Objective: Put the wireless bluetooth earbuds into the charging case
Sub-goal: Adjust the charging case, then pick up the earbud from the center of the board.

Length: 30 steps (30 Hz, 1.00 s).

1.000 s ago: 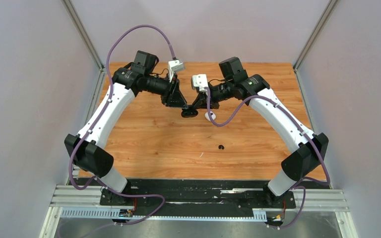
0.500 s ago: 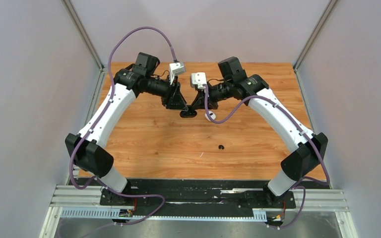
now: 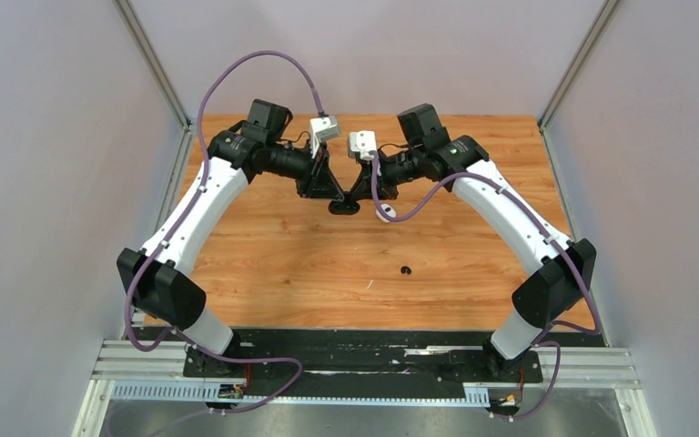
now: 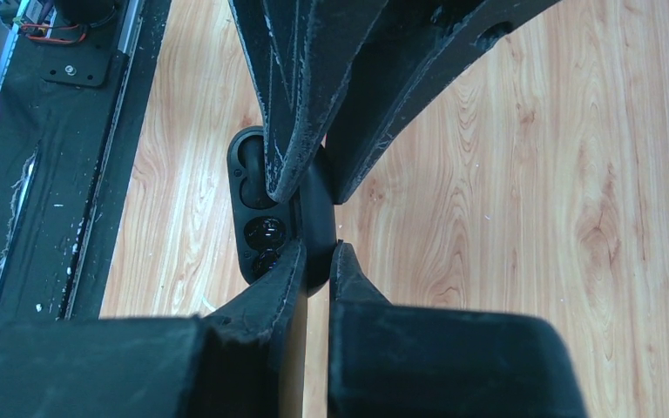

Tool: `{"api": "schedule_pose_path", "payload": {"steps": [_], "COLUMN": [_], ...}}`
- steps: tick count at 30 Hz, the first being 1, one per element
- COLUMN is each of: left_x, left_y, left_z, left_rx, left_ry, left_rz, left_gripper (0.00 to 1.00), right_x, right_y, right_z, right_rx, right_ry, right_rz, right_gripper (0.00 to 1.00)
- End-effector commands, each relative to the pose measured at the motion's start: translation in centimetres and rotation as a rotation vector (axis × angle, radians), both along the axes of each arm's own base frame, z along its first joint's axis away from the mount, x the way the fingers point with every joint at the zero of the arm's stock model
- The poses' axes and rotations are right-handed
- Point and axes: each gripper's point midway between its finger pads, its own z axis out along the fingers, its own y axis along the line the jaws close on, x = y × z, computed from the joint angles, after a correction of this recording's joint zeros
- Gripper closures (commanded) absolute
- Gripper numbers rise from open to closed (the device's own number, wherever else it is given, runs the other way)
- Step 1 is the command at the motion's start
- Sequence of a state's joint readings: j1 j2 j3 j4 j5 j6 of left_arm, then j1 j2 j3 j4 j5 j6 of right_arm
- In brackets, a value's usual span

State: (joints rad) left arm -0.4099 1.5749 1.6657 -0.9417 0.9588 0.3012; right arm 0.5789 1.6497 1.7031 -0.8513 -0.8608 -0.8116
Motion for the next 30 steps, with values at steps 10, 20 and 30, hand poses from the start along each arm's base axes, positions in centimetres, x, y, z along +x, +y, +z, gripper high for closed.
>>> {"api": "schedule_pose_path", "payload": {"steps": [10,20,30], "left_x": [-1.1,-0.8,-1.8], "left_y": [0.7,1.6,2.8], "left_z": [3.3,2.4,2.7], "left_rx": [-0.074,-0.058,-0.043], "left_ry": [-0.258,-0.342,-0.422], "left_rz": [-0.014,0.050,0.068], "left_gripper": [1.00,1.00,1.00], "right_x": [-1.0,-2.8,-4.8], "right_y": [-1.9,-7.3,-10.7], "right_z": [8.1,5.7,-11.8], "right_rx": [0.129,0.140,-0.145], "right_ry": [-0.122,0.120,0.310], "right_rz": [-0.076,-0.247,-0.336], "right_gripper": [0.54,0.47,0.58]}}
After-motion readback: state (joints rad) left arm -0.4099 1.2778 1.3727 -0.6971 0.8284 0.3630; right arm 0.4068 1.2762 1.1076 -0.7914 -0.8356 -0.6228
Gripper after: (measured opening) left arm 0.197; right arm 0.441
